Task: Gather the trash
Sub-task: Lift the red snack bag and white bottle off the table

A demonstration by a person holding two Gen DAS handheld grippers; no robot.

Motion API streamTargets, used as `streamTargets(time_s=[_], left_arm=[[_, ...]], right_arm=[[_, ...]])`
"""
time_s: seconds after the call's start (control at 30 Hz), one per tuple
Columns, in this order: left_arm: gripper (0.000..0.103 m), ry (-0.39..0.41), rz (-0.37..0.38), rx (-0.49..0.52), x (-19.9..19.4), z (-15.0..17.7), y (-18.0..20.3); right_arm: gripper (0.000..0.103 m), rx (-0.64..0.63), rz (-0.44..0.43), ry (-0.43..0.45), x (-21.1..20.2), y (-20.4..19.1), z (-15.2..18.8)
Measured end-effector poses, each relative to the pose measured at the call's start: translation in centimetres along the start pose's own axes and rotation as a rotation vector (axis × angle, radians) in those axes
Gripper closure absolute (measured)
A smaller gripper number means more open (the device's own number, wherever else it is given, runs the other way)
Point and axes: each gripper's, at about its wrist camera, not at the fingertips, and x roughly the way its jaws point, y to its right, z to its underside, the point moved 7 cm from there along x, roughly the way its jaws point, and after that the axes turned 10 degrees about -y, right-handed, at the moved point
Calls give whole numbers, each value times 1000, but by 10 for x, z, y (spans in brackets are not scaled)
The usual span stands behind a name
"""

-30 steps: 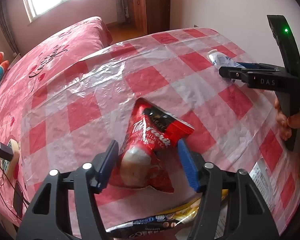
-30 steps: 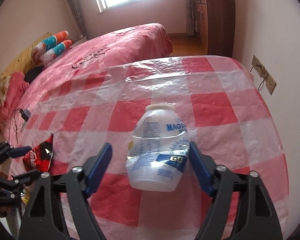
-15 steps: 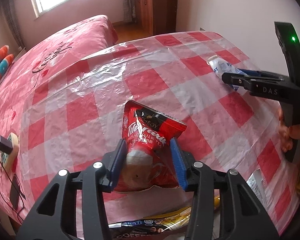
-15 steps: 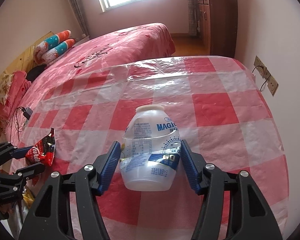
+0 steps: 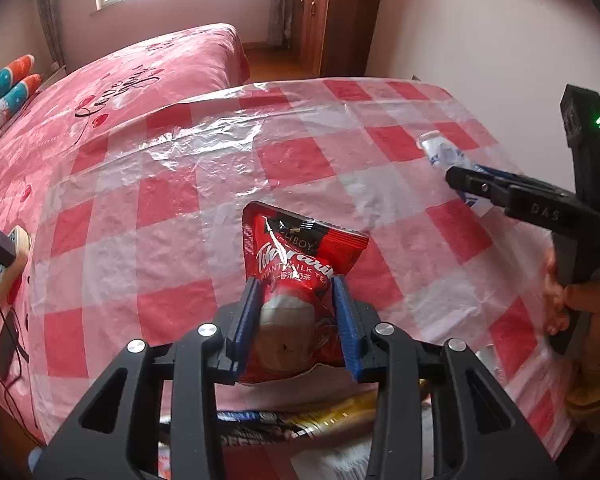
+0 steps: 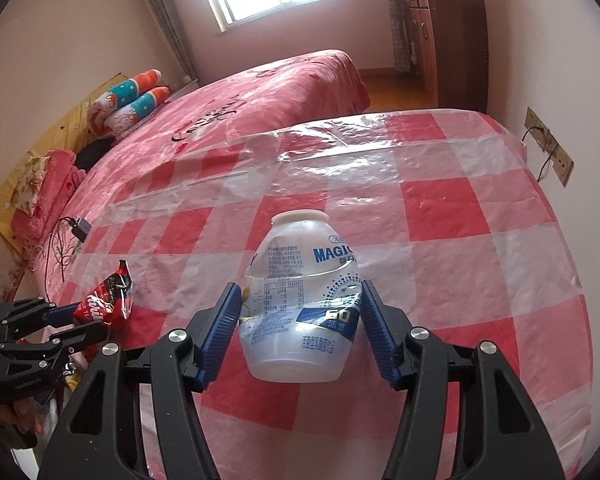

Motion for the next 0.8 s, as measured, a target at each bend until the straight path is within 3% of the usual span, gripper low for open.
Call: streamTargets(time_s=[0.8], left_arm=[[65,110,128,-47,-64,51,22]], right_arm=[[42,-72,-35,28,-41,-51,51]])
